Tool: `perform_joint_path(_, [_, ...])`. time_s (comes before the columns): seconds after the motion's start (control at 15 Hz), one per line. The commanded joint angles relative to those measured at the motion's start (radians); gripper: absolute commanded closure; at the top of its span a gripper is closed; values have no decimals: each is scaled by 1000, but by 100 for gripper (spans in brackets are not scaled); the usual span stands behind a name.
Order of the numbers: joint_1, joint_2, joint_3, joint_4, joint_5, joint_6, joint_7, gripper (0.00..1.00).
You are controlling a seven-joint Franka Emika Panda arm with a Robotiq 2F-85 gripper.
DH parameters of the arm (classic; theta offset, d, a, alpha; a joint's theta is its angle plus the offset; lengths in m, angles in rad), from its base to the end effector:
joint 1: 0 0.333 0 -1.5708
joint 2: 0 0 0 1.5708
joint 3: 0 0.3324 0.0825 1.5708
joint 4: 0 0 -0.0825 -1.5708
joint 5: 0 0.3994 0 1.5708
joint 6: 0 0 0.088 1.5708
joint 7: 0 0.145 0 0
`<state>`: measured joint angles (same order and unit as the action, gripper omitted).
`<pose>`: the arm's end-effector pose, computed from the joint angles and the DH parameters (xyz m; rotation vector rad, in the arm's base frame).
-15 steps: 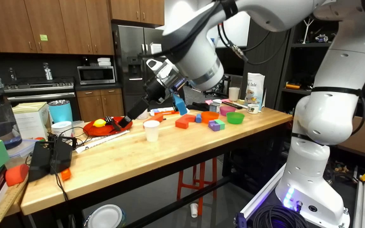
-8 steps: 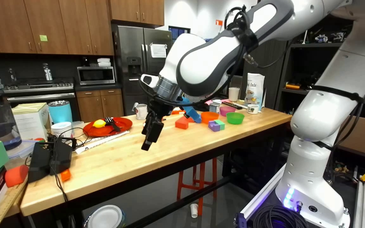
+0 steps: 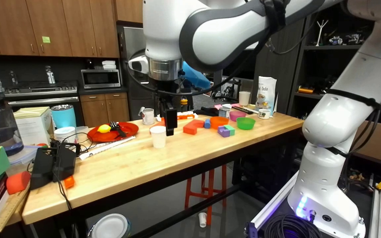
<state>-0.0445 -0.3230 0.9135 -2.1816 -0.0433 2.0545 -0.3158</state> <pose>0.3206 0.4002 0.4511 2.3790 1.6054 0.2108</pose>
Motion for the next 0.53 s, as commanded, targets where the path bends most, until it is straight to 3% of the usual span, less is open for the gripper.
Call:
perform_joint_path(0.0, [93,125,-146,135,-116,-248,23,0])
perform_joint_path(0.13, [125,171,-235,175,-153,-291,1,0])
perform_joint_path(0.47, [197,287,-434,223,-264,-181,-76,0])
